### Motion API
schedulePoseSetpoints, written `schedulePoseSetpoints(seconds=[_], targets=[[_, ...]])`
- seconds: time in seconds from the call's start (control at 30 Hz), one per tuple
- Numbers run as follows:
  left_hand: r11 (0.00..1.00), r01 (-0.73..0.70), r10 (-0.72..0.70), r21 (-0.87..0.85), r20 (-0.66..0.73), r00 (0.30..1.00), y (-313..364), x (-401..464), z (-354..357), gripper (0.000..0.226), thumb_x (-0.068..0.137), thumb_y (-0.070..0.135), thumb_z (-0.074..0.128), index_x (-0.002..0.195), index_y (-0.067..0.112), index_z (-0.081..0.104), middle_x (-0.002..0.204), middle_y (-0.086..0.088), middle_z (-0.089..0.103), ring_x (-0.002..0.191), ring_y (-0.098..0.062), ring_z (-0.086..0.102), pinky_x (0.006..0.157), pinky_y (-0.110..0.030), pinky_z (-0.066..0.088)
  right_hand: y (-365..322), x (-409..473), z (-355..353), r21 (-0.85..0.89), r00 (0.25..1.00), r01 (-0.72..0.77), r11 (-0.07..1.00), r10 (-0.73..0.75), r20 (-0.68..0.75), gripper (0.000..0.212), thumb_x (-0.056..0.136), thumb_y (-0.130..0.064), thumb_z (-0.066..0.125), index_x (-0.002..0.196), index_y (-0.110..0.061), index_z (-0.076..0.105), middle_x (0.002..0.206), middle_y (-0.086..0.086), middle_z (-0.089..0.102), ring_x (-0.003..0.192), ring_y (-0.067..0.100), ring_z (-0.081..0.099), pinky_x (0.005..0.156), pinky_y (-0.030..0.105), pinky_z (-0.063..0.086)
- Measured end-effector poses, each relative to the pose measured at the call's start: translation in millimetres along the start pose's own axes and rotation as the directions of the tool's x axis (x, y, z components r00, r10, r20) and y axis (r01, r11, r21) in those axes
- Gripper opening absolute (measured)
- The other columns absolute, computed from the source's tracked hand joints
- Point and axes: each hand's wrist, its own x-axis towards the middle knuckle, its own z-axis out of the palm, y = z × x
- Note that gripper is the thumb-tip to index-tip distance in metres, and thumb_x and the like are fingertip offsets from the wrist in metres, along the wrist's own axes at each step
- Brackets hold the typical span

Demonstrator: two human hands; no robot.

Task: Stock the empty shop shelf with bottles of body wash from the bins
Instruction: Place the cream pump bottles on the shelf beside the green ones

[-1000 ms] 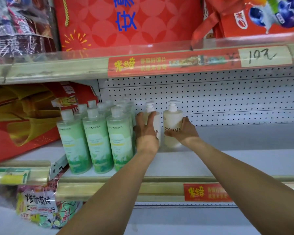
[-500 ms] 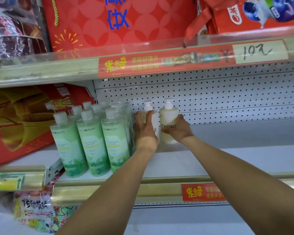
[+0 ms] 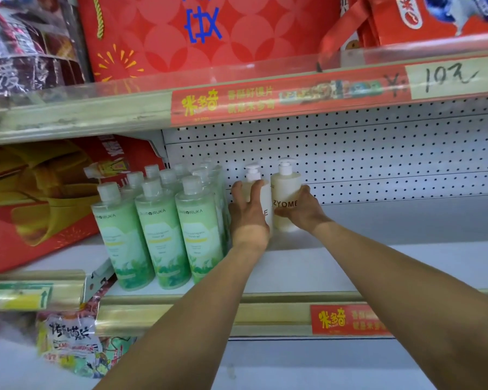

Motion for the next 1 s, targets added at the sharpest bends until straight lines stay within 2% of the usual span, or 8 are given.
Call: schedulePoseSetpoints(seconds=[0.07, 0.2, 0.3, 0.43, 0.57, 0.77, 0.87, 1.0], targets=[[1.000, -0.003, 0.003, 0.015, 0.038, 0.999, 1.0, -2.6, -1.7, 0.089, 0.088, -0.008, 0.051, 0.151, 0.040, 0.012, 0.158, 0.000, -0.012, 0.135, -0.031, 0.028, 0.098, -0.038, 0.042, -0.8, -6.6, -2.8, -0.111, 1.000, 0.007, 0.994, -0.005, 0.015, 0.067, 0.081, -0.025, 0.074, 0.129, -0.006, 0.032, 0.125, 0.011, 0.050, 0.115, 0.029, 0.051, 0.092, 0.041, 0.046], [0.998, 0.038, -0.043, 0.039, 0.124, 0.991, 4.4, -20.3, -8.9, 0.088, 0.097, 0.009, 0.048, 0.153, 0.033, -0.016, 0.159, -0.002, -0.029, 0.149, -0.033, -0.001, 0.106, -0.041, 0.039, -9.9, -41.7, -15.9, -0.422, 1.000, 0.022, 0.906, -0.024, 0.000, 0.070, 0.088, -0.031, 0.064, 0.144, -0.015, 0.025, 0.139, 0.008, 0.040, 0.128, 0.027, 0.042, 0.094, 0.041, 0.042], [0.998, -0.034, 0.025, 0.059, 0.141, 0.990, 7.9, -47.3, -22.7, 0.078, 0.096, 0.016, 0.052, 0.156, 0.022, 0.002, 0.161, -0.008, -0.015, 0.147, -0.037, 0.009, 0.109, -0.044, 0.036, -17.9, -84.5, -28.5, -0.595, 0.989, 0.116, 0.796, -0.149, -0.007, 0.061, 0.092, -0.032, 0.057, 0.145, -0.018, 0.030, 0.140, 0.006, 0.041, 0.128, 0.025, 0.042, 0.092, 0.039, 0.043], [0.977, -0.204, 0.200, 0.065, 0.060, 0.978, -2.2, -95.0, -49.7, 0.057, 0.093, 0.023, 0.056, 0.146, 0.017, 0.034, 0.147, -0.006, 0.030, 0.132, -0.028, 0.034, 0.102, -0.043, 0.043, -28.0, -149.7, -38.0, -0.690, 0.954, 0.199, 0.696, -0.298, -0.025, 0.056, 0.093, -0.032, 0.055, 0.143, -0.019, 0.034, 0.140, 0.005, 0.043, 0.125, 0.026, 0.045, 0.091, 0.040, 0.044], [0.948, -0.283, 0.276, 0.146, 0.066, 0.959, -28.7, -150.7, -86.6, 0.047, 0.096, 0.037, 0.051, 0.141, 0.026, 0.041, 0.137, 0.004, 0.045, 0.127, -0.019, 0.041, 0.085, -0.037, 0.046, -32.7, -222.3, -31.4, -0.708, 0.919, 0.268, 0.654, -0.395, -0.017, 0.051, 0.090, -0.033, 0.057, 0.137, -0.020, 0.043, 0.135, 0.002, 0.049, 0.118, 0.026, 0.050, 0.090, 0.039, 0.043], [0.957, -0.272, 0.260, 0.104, 0.115, 0.959, -99.6, -240.2, -132.0, 0.041, 0.090, 0.035, 0.062, 0.130, 0.027, 0.056, 0.123, 0.004, 0.062, 0.114, -0.024, 0.056, 0.080, -0.038, 0.049, -36.2, -321.9, 20.3, -0.624, 0.883, 0.399, 0.672, -0.465, 0.063, 0.043, 0.085, -0.029, 0.066, 0.125, -0.017, 0.057, 0.120, 0.002, 0.060, 0.106, 0.028, 0.058, 0.075, 0.038, 0.049], [0.978, -0.180, 0.158, 0.101, 0.190, 0.969, -151.3, -286.3, -145.3, 0.040, 0.090, 0.037, 0.062, 0.129, 0.029, 0.057, 0.126, 0.006, 0.062, 0.116, -0.022, 0.056, 0.085, -0.037, 0.048, -35.9, -365.0, 66.8, -0.532, 0.895, 0.439, 0.724, -0.404, 0.188, 0.044, 0.088, -0.031, 0.062, 0.130, -0.020, 0.054, 0.128, 0.000, 0.056, 0.114, 0.024, 0.054, 0.082, 0.036, 0.046], [0.995, -0.055, 0.026, 0.083, 0.313, 0.949, -229.0, -347.3, -148.6, 0.042, 0.086, 0.044, 0.054, 0.124, 0.026, 0.059, 0.115, 0.007, 0.066, 0.108, -0.020, 0.061, 0.080, -0.038, 0.054, -24.4, -413.6, 136.6, -0.442, 0.890, 0.414, 0.796, -0.251, 0.380, 0.046, 0.092, -0.034, 0.055, 0.137, -0.025, 0.045, 0.139, -0.006, 0.045, 0.127, 0.016, 0.043, 0.091, 0.032, 0.041]])
